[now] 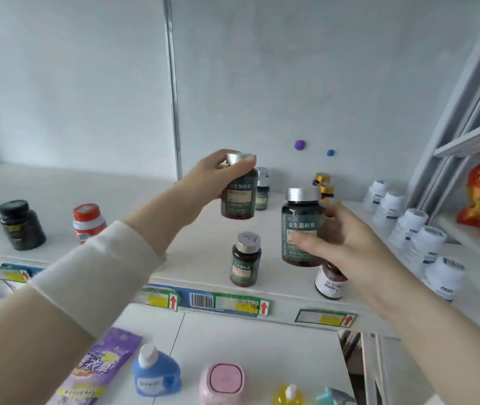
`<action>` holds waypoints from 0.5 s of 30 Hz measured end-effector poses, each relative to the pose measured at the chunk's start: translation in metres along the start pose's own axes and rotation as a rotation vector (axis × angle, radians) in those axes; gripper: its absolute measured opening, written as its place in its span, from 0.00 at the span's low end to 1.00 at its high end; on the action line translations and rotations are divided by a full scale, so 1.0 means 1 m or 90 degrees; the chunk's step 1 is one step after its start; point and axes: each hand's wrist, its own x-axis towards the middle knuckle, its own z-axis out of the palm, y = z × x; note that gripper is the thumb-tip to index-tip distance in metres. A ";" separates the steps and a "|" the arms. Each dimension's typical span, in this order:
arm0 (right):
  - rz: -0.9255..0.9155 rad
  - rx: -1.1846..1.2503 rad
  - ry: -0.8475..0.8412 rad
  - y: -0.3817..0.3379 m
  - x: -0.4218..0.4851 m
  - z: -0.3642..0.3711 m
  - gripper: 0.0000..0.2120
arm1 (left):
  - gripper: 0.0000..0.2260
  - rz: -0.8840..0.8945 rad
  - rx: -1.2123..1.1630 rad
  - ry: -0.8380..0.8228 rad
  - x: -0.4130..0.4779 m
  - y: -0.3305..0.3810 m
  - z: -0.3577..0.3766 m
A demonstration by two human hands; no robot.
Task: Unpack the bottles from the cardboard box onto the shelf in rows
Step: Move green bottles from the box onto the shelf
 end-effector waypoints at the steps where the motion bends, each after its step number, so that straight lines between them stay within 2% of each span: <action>1: -0.002 -0.021 -0.003 0.000 0.017 -0.002 0.23 | 0.13 -0.014 0.031 -0.007 0.016 -0.001 -0.001; 7: 0.021 -0.112 -0.029 0.003 0.101 -0.001 0.25 | 0.15 -0.066 0.194 -0.070 0.106 -0.026 -0.003; 11: 0.055 -0.201 -0.048 0.015 0.141 0.006 0.28 | 0.17 -0.047 0.380 -0.136 0.147 -0.050 0.001; 15: 0.076 -0.296 -0.107 0.031 0.163 0.015 0.30 | 0.17 -0.025 0.473 -0.188 0.170 -0.070 0.004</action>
